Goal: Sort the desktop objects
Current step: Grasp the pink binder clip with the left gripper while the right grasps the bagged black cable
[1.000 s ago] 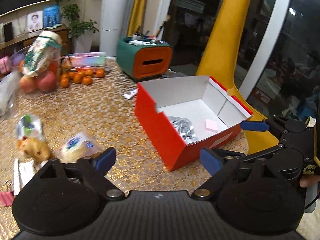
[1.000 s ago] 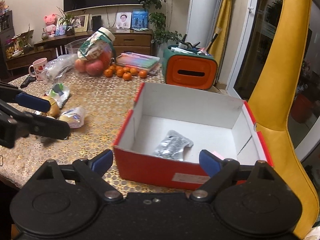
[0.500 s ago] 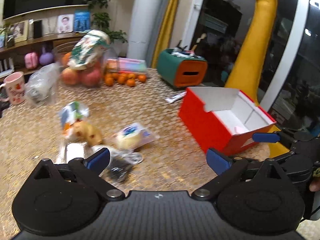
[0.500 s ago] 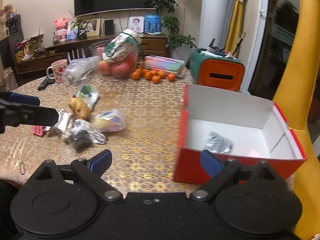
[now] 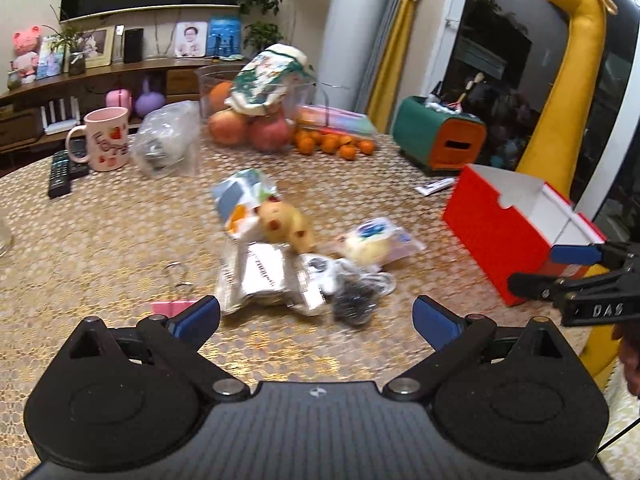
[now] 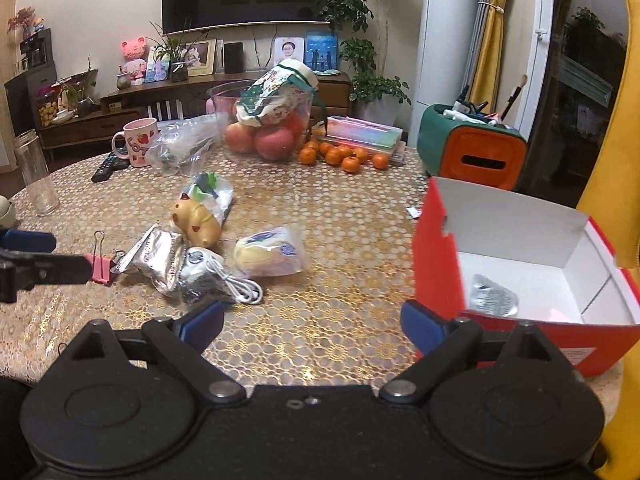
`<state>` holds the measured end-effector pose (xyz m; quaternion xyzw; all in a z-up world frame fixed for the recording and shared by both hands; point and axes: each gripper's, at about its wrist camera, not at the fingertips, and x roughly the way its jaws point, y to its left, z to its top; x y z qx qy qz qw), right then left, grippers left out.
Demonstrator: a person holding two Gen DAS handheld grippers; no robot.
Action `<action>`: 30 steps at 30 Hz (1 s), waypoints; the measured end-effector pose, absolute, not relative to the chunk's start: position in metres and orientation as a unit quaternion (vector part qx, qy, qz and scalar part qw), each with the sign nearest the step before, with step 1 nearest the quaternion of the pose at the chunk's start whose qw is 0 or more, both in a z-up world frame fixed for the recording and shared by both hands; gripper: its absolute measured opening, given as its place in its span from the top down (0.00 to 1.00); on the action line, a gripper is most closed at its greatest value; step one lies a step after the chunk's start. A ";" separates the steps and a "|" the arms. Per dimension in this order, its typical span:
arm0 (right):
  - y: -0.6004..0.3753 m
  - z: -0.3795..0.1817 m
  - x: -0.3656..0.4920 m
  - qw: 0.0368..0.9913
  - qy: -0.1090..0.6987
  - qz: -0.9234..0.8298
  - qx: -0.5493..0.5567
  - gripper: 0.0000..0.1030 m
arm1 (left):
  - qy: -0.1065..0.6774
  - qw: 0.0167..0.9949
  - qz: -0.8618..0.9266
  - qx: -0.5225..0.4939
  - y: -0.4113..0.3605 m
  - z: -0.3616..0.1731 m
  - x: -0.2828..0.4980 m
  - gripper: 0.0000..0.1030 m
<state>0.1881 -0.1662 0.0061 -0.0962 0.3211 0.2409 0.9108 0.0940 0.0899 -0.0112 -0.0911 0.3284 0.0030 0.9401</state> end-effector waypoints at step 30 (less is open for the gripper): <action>-0.067 -0.058 0.215 0.881 0.351 0.293 -0.124 0.17 | 0.354 0.926 0.112 -0.066 0.160 -0.088 0.129 0.00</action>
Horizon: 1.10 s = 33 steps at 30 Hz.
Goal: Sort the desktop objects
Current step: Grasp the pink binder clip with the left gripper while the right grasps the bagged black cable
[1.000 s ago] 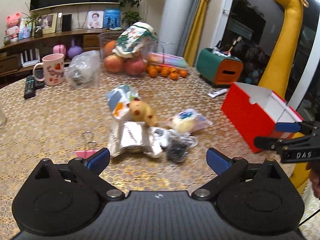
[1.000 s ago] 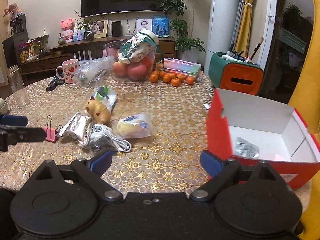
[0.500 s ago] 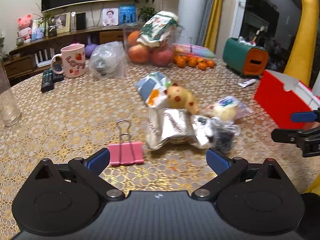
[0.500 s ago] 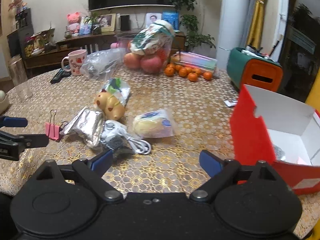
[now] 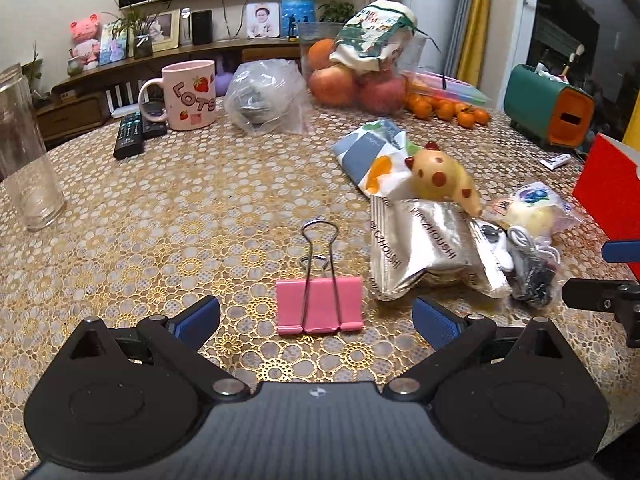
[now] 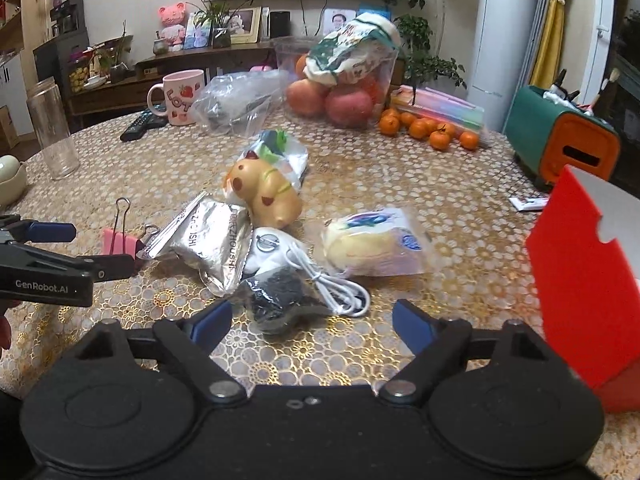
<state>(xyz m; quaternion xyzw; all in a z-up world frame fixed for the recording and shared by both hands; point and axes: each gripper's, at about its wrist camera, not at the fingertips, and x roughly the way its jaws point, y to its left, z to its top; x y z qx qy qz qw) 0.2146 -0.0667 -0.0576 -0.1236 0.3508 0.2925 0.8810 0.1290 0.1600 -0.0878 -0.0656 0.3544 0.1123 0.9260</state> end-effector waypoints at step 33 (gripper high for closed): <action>-0.036 -0.076 0.222 0.871 0.362 0.297 -0.149 0.54 | 0.357 0.927 0.102 -0.062 0.162 -0.099 0.132 0.52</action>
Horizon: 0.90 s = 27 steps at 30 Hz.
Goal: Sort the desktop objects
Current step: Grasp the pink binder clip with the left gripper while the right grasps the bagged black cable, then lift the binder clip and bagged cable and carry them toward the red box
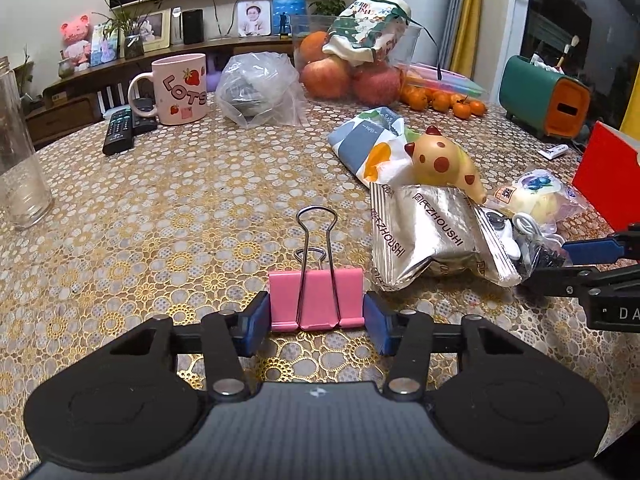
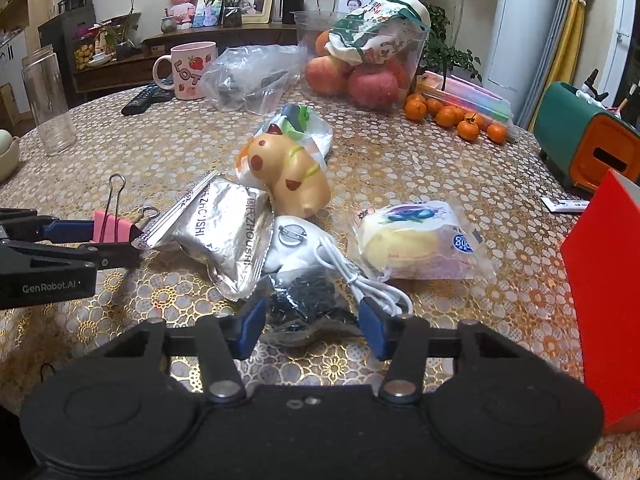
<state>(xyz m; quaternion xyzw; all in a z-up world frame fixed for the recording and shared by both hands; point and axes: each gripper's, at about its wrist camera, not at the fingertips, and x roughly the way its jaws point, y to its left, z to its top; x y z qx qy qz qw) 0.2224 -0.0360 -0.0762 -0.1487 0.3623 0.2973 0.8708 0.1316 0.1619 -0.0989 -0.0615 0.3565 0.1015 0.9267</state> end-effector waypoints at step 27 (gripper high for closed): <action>-0.078 -0.052 0.190 0.875 0.347 0.308 -0.140 0.78 | 0.361 0.925 0.091 -0.075 0.132 -0.076 0.103 0.52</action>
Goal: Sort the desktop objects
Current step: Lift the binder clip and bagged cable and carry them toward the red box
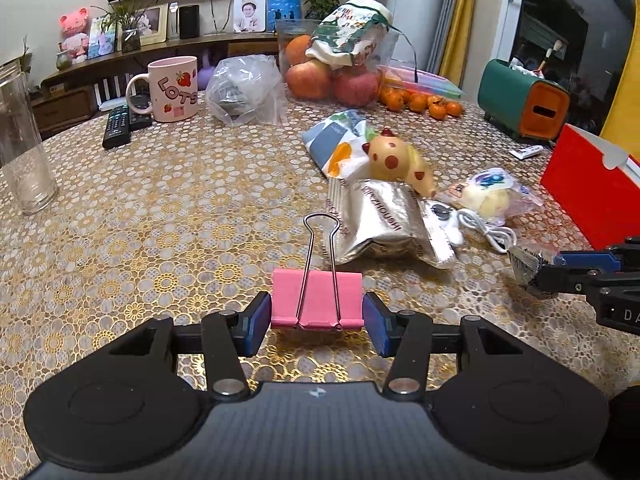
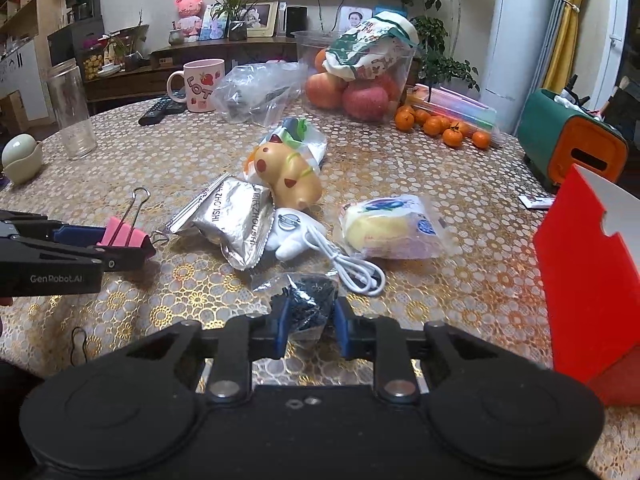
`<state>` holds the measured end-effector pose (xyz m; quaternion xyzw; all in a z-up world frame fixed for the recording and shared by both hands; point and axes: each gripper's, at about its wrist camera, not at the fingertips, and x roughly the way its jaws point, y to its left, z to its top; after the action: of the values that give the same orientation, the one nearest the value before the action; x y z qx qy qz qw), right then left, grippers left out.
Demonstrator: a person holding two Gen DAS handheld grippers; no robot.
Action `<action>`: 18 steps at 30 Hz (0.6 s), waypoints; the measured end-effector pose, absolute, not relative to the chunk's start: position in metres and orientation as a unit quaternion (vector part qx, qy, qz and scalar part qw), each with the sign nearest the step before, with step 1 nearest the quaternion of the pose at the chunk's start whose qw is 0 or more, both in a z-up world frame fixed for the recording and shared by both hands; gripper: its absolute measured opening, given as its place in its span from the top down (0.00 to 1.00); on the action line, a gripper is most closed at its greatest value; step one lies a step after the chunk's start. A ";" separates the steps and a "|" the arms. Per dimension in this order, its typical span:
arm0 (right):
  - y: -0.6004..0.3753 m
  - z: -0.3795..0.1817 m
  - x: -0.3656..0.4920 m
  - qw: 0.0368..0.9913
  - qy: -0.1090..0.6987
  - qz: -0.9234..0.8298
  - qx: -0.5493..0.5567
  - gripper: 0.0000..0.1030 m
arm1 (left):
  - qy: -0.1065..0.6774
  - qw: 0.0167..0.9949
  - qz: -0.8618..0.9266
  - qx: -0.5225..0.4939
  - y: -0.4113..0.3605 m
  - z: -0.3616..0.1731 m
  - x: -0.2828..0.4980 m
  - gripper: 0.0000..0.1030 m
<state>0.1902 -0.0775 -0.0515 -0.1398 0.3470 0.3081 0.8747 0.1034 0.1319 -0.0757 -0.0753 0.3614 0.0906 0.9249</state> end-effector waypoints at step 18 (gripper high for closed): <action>-0.141 -0.039 0.180 0.887 0.344 0.288 -0.109 0.78 | 0.371 0.925 0.053 -0.066 0.087 -0.066 0.101 0.52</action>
<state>0.1798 -0.1412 -0.0387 -0.1085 0.3436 0.2882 0.8872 0.1010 0.0867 -0.0658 -0.0662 0.3707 0.0528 0.9249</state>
